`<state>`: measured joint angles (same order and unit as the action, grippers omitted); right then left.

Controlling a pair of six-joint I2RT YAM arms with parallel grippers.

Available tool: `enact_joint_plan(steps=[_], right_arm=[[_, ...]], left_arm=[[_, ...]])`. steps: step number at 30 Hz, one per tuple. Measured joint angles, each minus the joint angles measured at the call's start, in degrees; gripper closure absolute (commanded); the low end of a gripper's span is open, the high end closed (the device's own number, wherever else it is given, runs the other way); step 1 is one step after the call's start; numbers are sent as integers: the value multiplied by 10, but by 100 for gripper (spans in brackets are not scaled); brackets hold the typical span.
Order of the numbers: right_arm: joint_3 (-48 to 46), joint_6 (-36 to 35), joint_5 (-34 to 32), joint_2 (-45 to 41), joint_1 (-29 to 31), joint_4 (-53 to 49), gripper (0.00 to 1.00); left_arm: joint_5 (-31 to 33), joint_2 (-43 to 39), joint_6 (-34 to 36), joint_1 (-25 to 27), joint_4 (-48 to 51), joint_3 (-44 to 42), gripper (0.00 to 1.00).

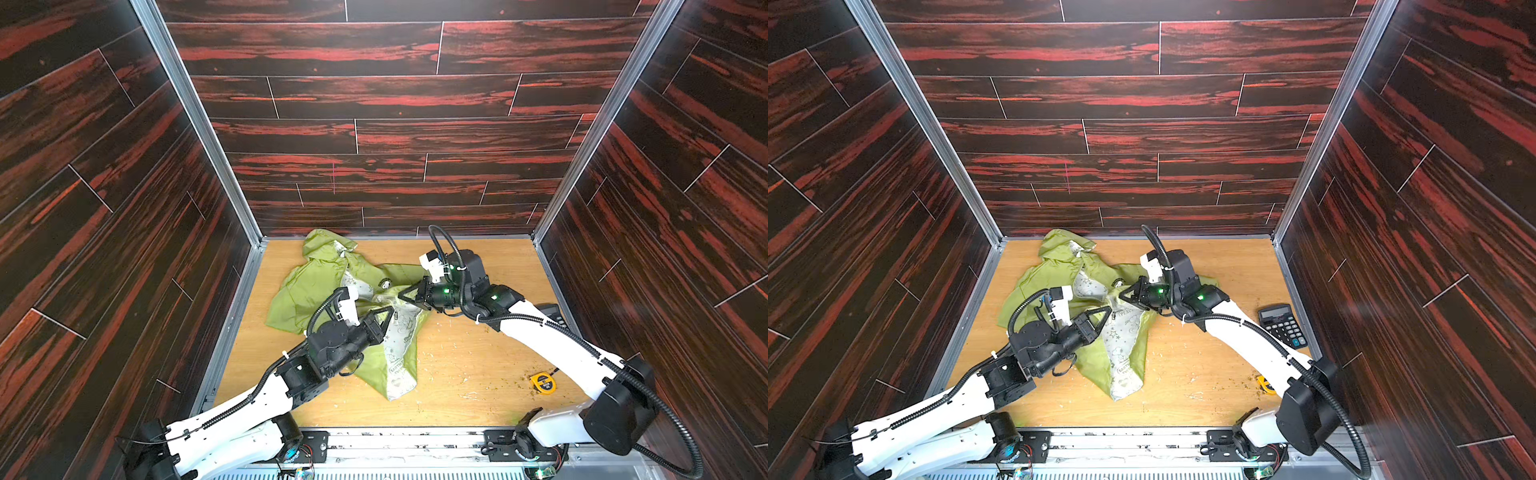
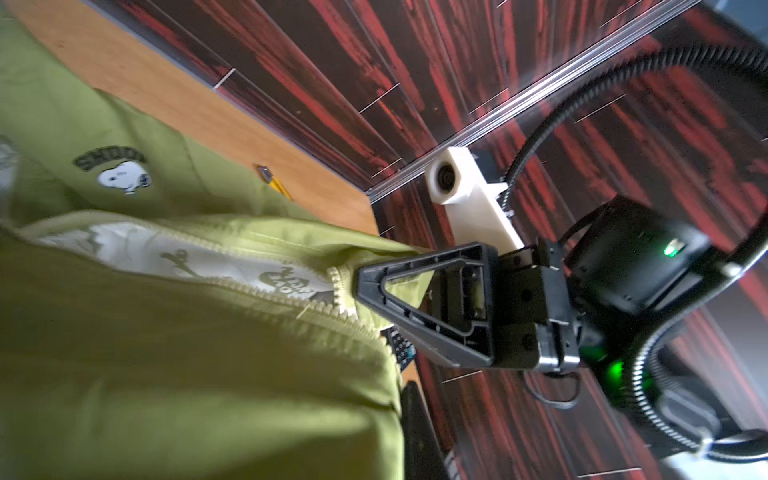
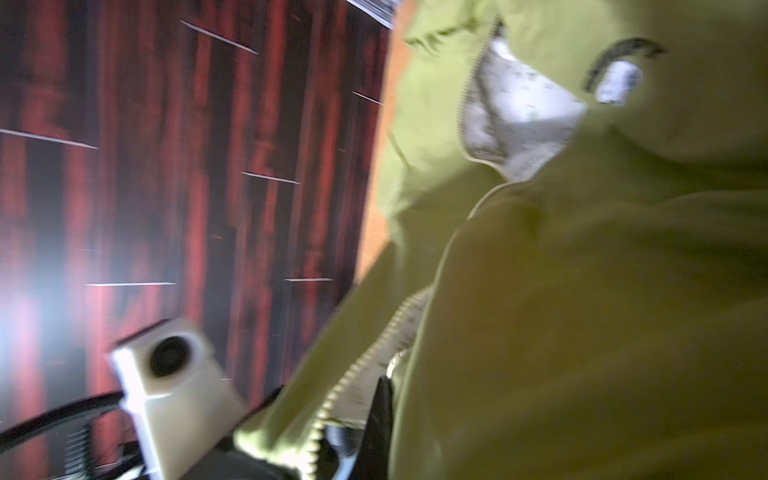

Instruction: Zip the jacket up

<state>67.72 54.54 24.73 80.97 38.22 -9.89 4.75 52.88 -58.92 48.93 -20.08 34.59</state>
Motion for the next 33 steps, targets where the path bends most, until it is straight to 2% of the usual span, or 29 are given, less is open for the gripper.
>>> enact_joint_plan(steps=[12,20,33], right_arm=[[-37,101,1,-36,-1,137,100],[-62,144,-4,-53,-3,204,100],[-73,189,-2,-56,-2,251,100]], left_arm=[[-74,15,-66,-39,-111,-20,100],[-78,15,-97,-50,-160,-33,100],[-84,30,-139,-56,-247,-37,100]])
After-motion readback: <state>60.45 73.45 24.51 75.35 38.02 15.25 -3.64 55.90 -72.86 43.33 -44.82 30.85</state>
